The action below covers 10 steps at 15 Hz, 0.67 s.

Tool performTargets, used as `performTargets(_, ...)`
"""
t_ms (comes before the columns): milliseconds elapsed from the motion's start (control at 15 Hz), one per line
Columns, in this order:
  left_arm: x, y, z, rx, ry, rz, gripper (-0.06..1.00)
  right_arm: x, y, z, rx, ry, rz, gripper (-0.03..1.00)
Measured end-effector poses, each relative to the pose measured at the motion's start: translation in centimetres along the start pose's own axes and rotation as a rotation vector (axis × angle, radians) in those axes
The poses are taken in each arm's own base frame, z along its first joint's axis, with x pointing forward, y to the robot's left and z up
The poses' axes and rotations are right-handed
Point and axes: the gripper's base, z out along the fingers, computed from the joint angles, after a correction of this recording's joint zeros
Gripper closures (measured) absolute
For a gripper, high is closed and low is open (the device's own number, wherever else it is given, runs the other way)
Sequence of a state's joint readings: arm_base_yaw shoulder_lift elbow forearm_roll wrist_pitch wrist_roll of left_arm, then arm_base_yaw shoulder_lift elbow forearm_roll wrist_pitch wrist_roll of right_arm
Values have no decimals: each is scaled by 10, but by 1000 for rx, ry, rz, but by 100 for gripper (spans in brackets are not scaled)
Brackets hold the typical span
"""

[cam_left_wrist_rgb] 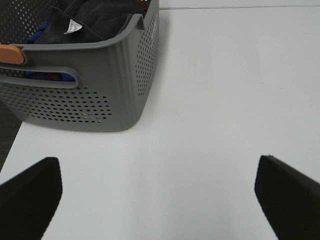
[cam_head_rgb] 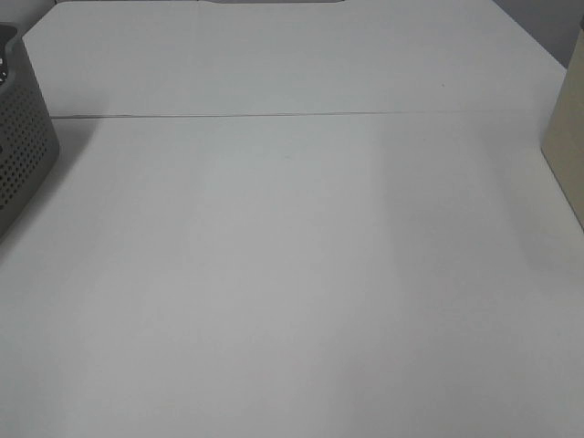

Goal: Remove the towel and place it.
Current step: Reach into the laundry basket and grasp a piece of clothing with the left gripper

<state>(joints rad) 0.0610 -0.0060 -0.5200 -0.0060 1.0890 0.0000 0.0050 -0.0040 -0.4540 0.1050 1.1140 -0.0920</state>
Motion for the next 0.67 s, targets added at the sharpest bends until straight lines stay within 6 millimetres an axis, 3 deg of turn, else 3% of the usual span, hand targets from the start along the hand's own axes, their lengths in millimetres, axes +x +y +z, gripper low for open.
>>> performTargets(667,0,-2,0,19,0,-4,-5,0,0,0,0,0,0,22)
